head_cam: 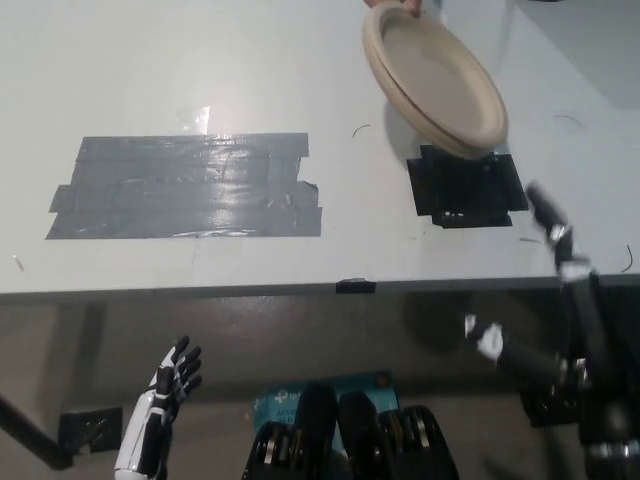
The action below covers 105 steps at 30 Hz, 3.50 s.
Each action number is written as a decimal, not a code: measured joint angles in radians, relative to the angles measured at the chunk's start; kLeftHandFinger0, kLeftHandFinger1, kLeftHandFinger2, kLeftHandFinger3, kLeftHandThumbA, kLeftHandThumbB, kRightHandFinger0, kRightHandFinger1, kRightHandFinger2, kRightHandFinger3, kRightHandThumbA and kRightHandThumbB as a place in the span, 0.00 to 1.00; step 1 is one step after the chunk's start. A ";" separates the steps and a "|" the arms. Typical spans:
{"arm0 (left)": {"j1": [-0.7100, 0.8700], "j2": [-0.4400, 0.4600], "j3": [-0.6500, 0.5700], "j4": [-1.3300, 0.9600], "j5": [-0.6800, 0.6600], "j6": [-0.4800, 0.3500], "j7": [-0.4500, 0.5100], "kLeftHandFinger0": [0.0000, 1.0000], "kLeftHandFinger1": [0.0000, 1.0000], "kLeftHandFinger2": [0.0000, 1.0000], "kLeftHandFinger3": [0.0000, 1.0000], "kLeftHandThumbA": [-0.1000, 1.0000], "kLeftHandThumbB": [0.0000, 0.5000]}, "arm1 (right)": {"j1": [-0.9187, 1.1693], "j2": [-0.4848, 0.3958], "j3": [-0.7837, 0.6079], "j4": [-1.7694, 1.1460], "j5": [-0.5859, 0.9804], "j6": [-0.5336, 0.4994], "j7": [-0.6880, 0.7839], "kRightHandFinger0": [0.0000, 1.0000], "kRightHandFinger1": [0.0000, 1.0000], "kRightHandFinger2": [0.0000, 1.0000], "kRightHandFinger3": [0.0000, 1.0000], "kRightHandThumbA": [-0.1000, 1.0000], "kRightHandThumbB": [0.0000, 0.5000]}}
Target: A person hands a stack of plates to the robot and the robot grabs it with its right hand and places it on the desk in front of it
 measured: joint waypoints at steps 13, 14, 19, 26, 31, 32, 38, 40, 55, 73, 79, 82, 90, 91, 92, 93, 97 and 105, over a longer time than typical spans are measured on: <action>0.004 0.000 -0.001 0.000 0.001 0.001 0.000 1.00 1.00 1.00 1.00 1.00 0.50 | -0.281 -0.011 0.003 0.167 -0.269 0.008 -0.061 1.00 1.00 1.00 1.00 0.94 0.66; 0.003 0.000 -0.001 0.000 0.001 0.001 0.000 1.00 1.00 1.00 1.00 1.00 0.50 | -0.300 -0.015 0.004 0.195 -0.282 0.009 -0.064 1.00 1.00 1.00 1.00 0.94 0.66; 0.002 0.000 -0.003 0.000 0.002 -0.002 0.000 1.00 1.00 1.00 1.00 1.00 0.50 | -0.423 -0.030 0.025 0.385 -0.381 0.027 -0.090 1.00 1.00 1.00 1.00 0.91 0.71; -0.004 0.000 -0.005 0.000 0.003 -0.005 0.000 1.00 1.00 1.00 1.00 1.00 0.50 | -0.571 -0.054 0.047 0.658 -0.450 0.045 -0.130 1.00 1.00 1.00 1.00 0.93 0.80; -0.006 0.000 -0.006 0.000 0.003 -0.006 0.000 1.00 1.00 1.00 1.00 1.00 0.50 | -0.618 -0.059 0.069 0.791 -0.466 0.051 -0.146 1.00 1.00 1.00 1.00 0.90 0.83; -0.007 0.000 -0.006 0.000 0.003 -0.006 0.000 1.00 1.00 1.00 1.00 1.00 0.50 | -0.624 -0.060 0.072 0.810 -0.466 0.052 -0.148 1.00 1.00 1.00 1.00 0.90 0.84; -0.008 0.000 -0.008 -0.001 0.003 -0.008 -0.001 1.00 1.00 1.00 1.00 1.00 0.51 | -0.653 -0.068 0.089 0.880 -0.469 0.058 -0.150 1.00 1.00 1.00 1.00 0.98 0.98; -0.009 0.000 -0.008 -0.001 0.002 -0.008 -0.002 1.00 1.00 1.00 1.00 1.00 0.53 | -0.662 -0.079 0.099 0.893 -0.470 0.069 -0.147 1.00 1.00 1.00 1.00 0.98 1.00; -0.012 0.000 -0.008 -0.001 -0.001 -0.008 -0.008 1.00 1.00 1.00 1.00 1.00 0.56 | -0.663 -0.154 0.201 0.892 -0.512 0.187 -0.025 1.00 1.00 1.00 1.00 1.00 1.00; -0.014 0.000 -0.007 0.000 -0.001 -0.005 -0.009 1.00 1.00 1.00 1.00 1.00 0.56 | -0.670 -0.169 0.235 0.938 -0.535 0.226 0.012 0.02 0.04 0.18 0.52 0.57 0.57; -0.014 0.000 -0.007 0.000 -0.001 0.001 -0.009 1.00 1.00 1.00 1.00 1.00 0.55 | -0.670 -0.168 0.236 1.069 -0.554 0.225 -0.109 0.00 0.00 0.00 0.18 0.56 0.16; -0.014 0.000 -0.007 0.000 -0.001 0.003 -0.009 1.00 1.00 1.00 1.00 1.00 0.56 | -0.670 -0.171 0.230 1.108 -0.556 0.221 -0.170 0.00 0.00 0.01 0.16 0.56 0.11; -0.014 0.000 -0.007 0.000 -0.001 0.005 -0.009 1.00 1.00 1.00 1.00 1.00 0.49 | -0.669 -0.180 0.219 1.127 -0.560 0.209 -0.307 0.00 0.00 0.36 0.11 0.60 0.10; -0.014 0.000 -0.007 0.000 -0.001 0.005 -0.009 1.00 1.00 1.00 1.00 1.00 0.50 | -0.669 -0.182 0.215 1.117 -0.560 0.206 -0.323 0.00 0.00 0.38 0.11 0.59 0.15; -0.014 0.000 -0.007 0.000 -0.002 0.005 -0.009 1.00 1.00 1.00 1.00 1.00 0.50 | -0.668 -0.185 0.211 1.103 -0.560 0.204 -0.336 0.00 0.00 0.40 0.12 0.62 0.15; -0.014 0.000 -0.007 0.000 -0.002 0.005 -0.009 1.00 1.00 1.00 1.00 1.00 0.50 | -0.666 -0.187 0.206 1.084 -0.561 0.204 -0.349 0.00 0.00 0.40 0.11 0.66 0.14; -0.014 0.000 -0.007 0.000 -0.004 0.006 -0.009 1.00 1.00 1.00 1.00 1.00 0.50 | -0.665 -0.205 0.191 0.957 -0.577 0.204 -0.398 0.00 0.00 0.36 0.23 0.68 0.07; -0.015 0.000 -0.007 -0.001 -0.011 0.007 -0.010 1.00 1.00 1.00 1.00 1.00 0.51 | -0.672 -0.248 0.179 0.670 -0.626 0.203 -0.423 0.00 0.00 0.14 0.09 0.58 0.10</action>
